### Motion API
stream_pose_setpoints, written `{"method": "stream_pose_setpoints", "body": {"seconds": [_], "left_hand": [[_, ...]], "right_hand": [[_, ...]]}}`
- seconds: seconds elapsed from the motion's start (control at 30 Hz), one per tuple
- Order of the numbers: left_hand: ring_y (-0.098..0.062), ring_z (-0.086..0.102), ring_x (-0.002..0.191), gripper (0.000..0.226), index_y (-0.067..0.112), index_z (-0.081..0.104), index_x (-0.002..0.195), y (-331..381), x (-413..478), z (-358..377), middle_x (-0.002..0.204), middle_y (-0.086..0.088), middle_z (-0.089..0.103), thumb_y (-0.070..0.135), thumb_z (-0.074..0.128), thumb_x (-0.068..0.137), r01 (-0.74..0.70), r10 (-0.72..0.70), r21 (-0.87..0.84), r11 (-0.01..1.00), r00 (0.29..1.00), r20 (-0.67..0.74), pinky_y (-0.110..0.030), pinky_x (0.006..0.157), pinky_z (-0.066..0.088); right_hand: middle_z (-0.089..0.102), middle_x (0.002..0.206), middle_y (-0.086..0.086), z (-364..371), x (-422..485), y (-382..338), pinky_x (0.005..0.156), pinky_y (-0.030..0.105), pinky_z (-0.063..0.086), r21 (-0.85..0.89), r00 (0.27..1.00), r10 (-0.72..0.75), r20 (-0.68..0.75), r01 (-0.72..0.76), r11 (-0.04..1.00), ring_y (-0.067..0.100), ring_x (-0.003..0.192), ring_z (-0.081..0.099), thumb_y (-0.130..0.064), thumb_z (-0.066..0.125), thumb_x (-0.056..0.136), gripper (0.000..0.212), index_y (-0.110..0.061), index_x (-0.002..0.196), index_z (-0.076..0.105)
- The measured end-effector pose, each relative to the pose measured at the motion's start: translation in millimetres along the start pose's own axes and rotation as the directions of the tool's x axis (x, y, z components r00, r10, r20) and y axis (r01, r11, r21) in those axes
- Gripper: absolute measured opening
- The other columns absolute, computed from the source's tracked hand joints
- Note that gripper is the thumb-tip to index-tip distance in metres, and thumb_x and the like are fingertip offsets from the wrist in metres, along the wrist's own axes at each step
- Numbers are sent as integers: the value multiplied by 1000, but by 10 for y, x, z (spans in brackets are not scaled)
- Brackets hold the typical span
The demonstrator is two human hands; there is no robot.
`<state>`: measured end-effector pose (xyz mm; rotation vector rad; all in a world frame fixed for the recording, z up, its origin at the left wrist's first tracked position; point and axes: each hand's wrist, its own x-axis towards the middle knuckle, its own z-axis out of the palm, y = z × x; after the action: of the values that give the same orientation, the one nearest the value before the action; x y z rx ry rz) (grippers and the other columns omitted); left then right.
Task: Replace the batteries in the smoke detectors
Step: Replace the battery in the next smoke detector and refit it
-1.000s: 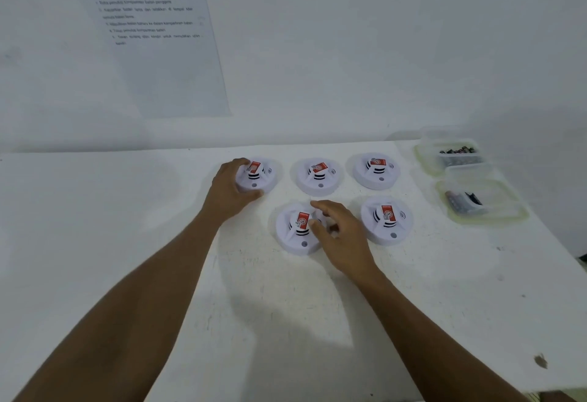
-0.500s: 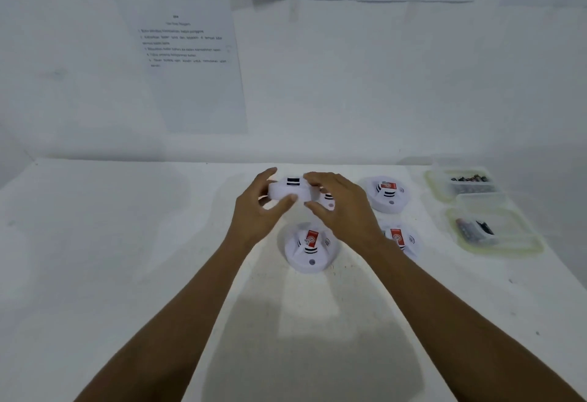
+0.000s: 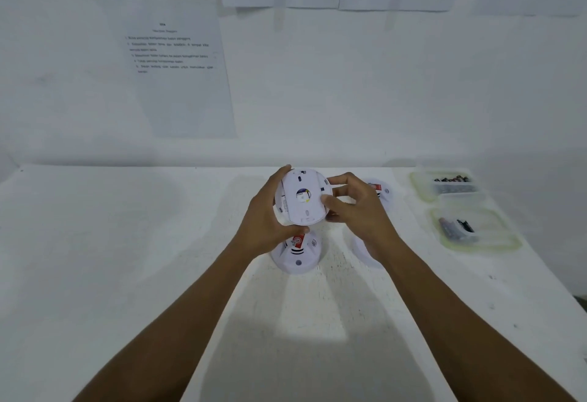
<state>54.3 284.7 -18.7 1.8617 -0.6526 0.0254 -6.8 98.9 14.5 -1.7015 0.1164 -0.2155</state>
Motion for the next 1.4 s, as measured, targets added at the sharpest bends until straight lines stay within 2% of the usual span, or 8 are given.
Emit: {"method": "stream_pose_setpoints", "body": {"seconds": [0.13,0.3,0.47,0.77,0.93,1.1,1.3,1.4], "left_hand": [[-2,45,129,105,24,32,143,-13,23,-50,139,15,46,21,90,55,-15,18,-41,999,997,71,-26,102,47],[-17,42,134,111,17,29,145,32,37,-96,143,5,44,21,92,53,-38,49,-65,997,982,182,-42,107,44],[-21,43,134,115,20,30,146,95,16,-182,144,7,43,29,94,50,-85,91,-43,995,979,180,-43,105,45],[-23,48,128,100,18,38,138,74,4,-283,136,6,50,14,94,55,-108,113,-37,994,971,209,-37,102,48],[-15,49,125,96,26,39,135,53,5,-311,132,14,49,21,92,55,-149,150,-17,989,974,168,-23,99,46],[-10,51,123,90,38,39,131,63,3,-279,129,21,50,34,89,56,-133,131,2,991,982,136,-19,97,46],[-15,53,120,90,26,44,132,43,50,-314,127,8,53,23,91,55,-145,141,31,989,982,126,-27,97,49],[-11,55,116,86,28,45,129,10,19,-330,123,13,55,22,90,56,-153,150,26,988,983,106,-18,93,47]], "right_hand": [[74,99,3,-60,-51,-50,68,23,55,33,1000,-2,30,1,999,18,86,71,-16,73,87,22,-19,108,64],[74,100,5,-100,-104,-105,72,27,57,55,993,-32,116,26,998,22,88,70,-15,73,88,32,-23,118,65],[74,98,9,-84,-139,-169,75,31,56,45,988,-40,147,34,998,23,89,69,-17,72,88,35,-25,121,65],[74,104,1,1,-179,-152,76,32,57,14,993,-28,115,26,1000,20,91,71,-17,73,87,34,-26,118,65],[62,124,-7,103,-162,-119,79,27,55,-304,973,-225,-56,198,932,6,100,65,-22,78,82,27,-24,108,71],[47,146,-6,314,-168,-157,101,28,41,-482,968,-247,-38,198,853,9,131,44,-43,83,72,60,-22,125,64],[43,149,-3,484,-138,-170,109,34,37,-492,971,-239,-17,200,847,16,135,40,-35,87,68,71,-18,128,55],[43,147,-2,498,-88,-160,105,30,38,-517,969,-243,32,224,826,16,132,41,-35,87,68,71,-17,129,54]]}}
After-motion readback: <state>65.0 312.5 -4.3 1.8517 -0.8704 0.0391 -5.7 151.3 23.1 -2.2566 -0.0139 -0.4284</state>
